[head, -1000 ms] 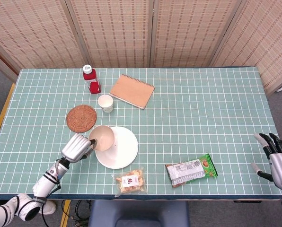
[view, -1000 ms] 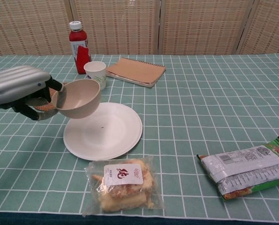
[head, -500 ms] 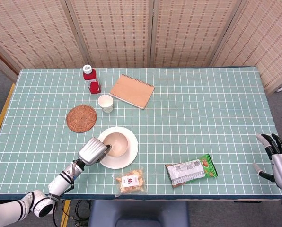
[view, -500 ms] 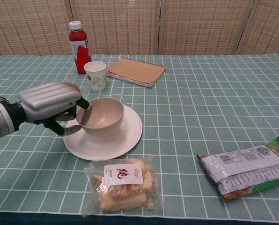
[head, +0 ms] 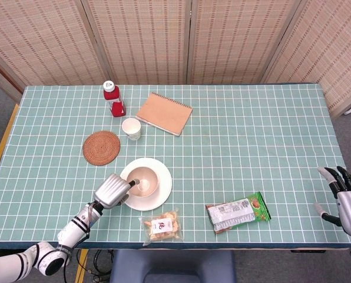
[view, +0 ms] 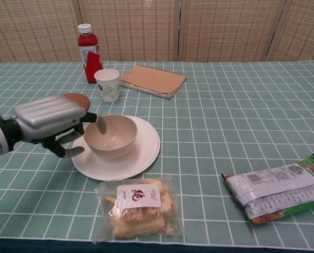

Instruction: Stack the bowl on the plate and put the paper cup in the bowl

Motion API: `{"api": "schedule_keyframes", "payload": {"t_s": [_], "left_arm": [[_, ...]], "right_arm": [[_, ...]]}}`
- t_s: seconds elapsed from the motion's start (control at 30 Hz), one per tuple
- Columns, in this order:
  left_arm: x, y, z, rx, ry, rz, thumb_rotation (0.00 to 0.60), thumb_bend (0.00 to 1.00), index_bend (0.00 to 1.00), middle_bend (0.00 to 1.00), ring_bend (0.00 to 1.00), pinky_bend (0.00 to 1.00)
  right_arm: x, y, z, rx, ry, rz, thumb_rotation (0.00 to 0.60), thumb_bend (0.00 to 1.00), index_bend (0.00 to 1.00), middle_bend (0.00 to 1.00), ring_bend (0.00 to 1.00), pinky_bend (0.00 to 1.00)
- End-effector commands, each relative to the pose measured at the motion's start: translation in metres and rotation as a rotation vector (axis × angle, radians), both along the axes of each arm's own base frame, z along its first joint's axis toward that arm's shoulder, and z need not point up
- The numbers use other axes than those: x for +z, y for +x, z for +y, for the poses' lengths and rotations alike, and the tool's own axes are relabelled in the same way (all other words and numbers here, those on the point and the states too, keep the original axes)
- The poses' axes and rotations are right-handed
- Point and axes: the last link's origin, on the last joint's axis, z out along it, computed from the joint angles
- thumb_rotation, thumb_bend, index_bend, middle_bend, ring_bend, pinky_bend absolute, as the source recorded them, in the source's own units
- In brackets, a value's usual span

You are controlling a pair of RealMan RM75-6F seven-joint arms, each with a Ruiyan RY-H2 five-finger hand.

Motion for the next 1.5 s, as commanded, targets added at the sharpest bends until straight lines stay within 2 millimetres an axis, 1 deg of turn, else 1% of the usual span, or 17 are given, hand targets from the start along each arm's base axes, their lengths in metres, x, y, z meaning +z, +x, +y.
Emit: {"api": "schedule_keyframes", "payload": {"t_s": [0.03, 0.17, 0.23, 0.3, 0.47, 0.53, 0.63, 0.73, 0.8, 0.93, 1.0, 1.07, 1.17, 1.23, 1.5], "left_arm": [[0.014, -0.001, -0.004, 0.015, 0.035, -0.003, 0.600, 0.32, 0.15, 0.76, 0.78, 1.00], [0.035, 0.001, -0.008, 0.017, 0.076, -0.008, 0.600, 0.32, 0.14, 0.73, 0.74, 1.00], [0.048, 0.004, -0.007, 0.025, 0.093, -0.023, 0.600, 0.32, 0.14, 0.71, 0.71, 0.99], [0.059, 0.006, -0.004, 0.044, 0.104, -0.044, 0.600, 0.32, 0.15, 0.67, 0.66, 0.98], [0.087, 0.017, 0.014, 0.095, 0.149, -0.114, 0.600, 0.32, 0.17, 0.53, 0.53, 0.91], [0.093, 0.022, 0.022, 0.111, 0.156, -0.149, 0.600, 0.31, 0.20, 0.48, 0.50, 0.89], [0.097, 0.027, 0.035, 0.134, 0.152, -0.159, 0.600, 0.31, 0.20, 0.39, 0.41, 0.81], [0.097, 0.032, 0.050, 0.165, 0.139, -0.159, 0.600, 0.31, 0.20, 0.32, 0.35, 0.72], [0.094, 0.036, 0.061, 0.181, 0.132, -0.159, 0.600, 0.31, 0.18, 0.26, 0.30, 0.63], [0.084, 0.043, 0.081, 0.215, 0.118, -0.158, 0.600, 0.30, 0.13, 0.16, 0.21, 0.52], [0.078, 0.046, 0.090, 0.227, 0.113, -0.161, 0.600, 0.29, 0.11, 0.12, 0.18, 0.48], [0.071, 0.051, 0.099, 0.234, 0.111, -0.153, 0.600, 0.29, 0.11, 0.11, 0.17, 0.46], [0.061, 0.057, 0.109, 0.237, 0.112, -0.137, 0.600, 0.29, 0.10, 0.09, 0.16, 0.45], [0.051, 0.063, 0.119, 0.242, 0.112, -0.121, 0.600, 0.29, 0.10, 0.08, 0.15, 0.45], [0.027, 0.079, 0.149, 0.267, 0.116, -0.072, 0.600, 0.29, 0.07, 0.04, 0.13, 0.44]], "right_arm": [[0.001, 0.000, 0.000, 0.000, -0.002, 0.000, 0.600, 0.24, 0.12, 0.15, 0.04, 0.12], [0.000, 0.000, 0.000, 0.002, -0.002, 0.000, 0.600, 0.23, 0.12, 0.15, 0.04, 0.12], [0.000, 0.000, 0.000, 0.002, 0.001, 0.000, 0.600, 0.23, 0.12, 0.15, 0.04, 0.12], [-0.001, 0.001, -0.001, 0.005, 0.001, -0.001, 0.600, 0.23, 0.12, 0.15, 0.04, 0.12], [-0.003, 0.002, -0.002, 0.015, 0.004, -0.004, 0.600, 0.23, 0.12, 0.15, 0.04, 0.12], [-0.003, 0.003, -0.003, 0.019, 0.006, -0.003, 0.600, 0.23, 0.12, 0.15, 0.04, 0.12], [-0.003, 0.004, -0.003, 0.023, 0.007, -0.005, 0.600, 0.23, 0.12, 0.15, 0.04, 0.12], [-0.003, 0.004, -0.003, 0.026, 0.006, -0.005, 0.600, 0.23, 0.12, 0.15, 0.04, 0.12], [-0.002, 0.004, -0.002, 0.026, 0.004, -0.003, 0.600, 0.23, 0.12, 0.15, 0.04, 0.12], [-0.001, 0.004, -0.001, 0.023, 0.001, 0.000, 0.600, 0.24, 0.12, 0.15, 0.04, 0.12], [-0.001, 0.004, -0.001, 0.022, 0.001, 0.002, 0.600, 0.23, 0.12, 0.15, 0.04, 0.12], [0.000, 0.005, -0.001, 0.023, 0.000, 0.003, 0.600, 0.23, 0.12, 0.15, 0.04, 0.12], [0.000, 0.005, -0.001, 0.023, 0.001, 0.004, 0.600, 0.23, 0.12, 0.15, 0.04, 0.12], [0.000, 0.005, -0.001, 0.021, 0.003, 0.004, 0.600, 0.23, 0.12, 0.15, 0.04, 0.12], [0.001, 0.004, -0.001, 0.012, 0.003, 0.009, 0.600, 0.24, 0.12, 0.15, 0.04, 0.12]]}}
